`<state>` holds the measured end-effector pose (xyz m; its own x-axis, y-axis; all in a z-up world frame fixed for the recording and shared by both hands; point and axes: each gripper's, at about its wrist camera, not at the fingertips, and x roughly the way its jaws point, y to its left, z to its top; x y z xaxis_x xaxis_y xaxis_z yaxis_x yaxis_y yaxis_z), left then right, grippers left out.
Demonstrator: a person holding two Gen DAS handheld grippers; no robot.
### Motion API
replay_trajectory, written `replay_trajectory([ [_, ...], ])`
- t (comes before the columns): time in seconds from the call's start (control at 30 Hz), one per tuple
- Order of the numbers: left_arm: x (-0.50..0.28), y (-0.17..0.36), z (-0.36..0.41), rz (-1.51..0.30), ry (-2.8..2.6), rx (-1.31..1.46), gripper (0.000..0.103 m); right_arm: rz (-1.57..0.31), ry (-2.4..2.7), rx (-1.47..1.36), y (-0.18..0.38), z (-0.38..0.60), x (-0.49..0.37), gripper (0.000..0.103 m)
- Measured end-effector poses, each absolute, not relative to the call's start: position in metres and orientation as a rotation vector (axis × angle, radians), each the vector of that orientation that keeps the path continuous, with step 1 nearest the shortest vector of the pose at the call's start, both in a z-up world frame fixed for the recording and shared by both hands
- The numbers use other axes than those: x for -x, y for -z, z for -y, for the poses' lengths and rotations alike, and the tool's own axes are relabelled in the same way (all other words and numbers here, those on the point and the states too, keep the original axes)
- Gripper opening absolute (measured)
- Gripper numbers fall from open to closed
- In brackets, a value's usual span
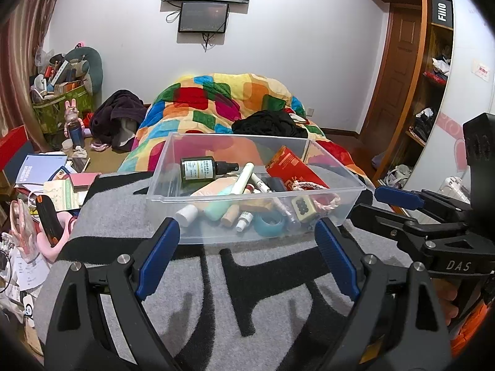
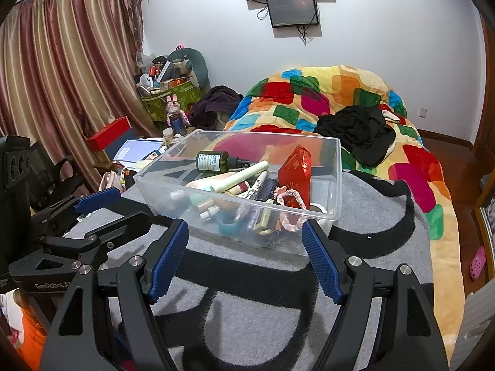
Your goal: Organize objects
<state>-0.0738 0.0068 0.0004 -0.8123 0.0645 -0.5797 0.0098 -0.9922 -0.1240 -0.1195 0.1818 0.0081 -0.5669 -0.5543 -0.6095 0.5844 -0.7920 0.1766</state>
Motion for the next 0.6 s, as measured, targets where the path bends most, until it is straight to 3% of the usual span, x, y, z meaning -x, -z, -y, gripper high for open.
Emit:
replay_trajectory([
  [0.6, 0.0715, -0.0025, -0.0075, 0.204, -2.944, 0.947, 0.09, -0.058, 2.322, -0.888, -0.0075, -0.1826, 0.119, 0.073],
])
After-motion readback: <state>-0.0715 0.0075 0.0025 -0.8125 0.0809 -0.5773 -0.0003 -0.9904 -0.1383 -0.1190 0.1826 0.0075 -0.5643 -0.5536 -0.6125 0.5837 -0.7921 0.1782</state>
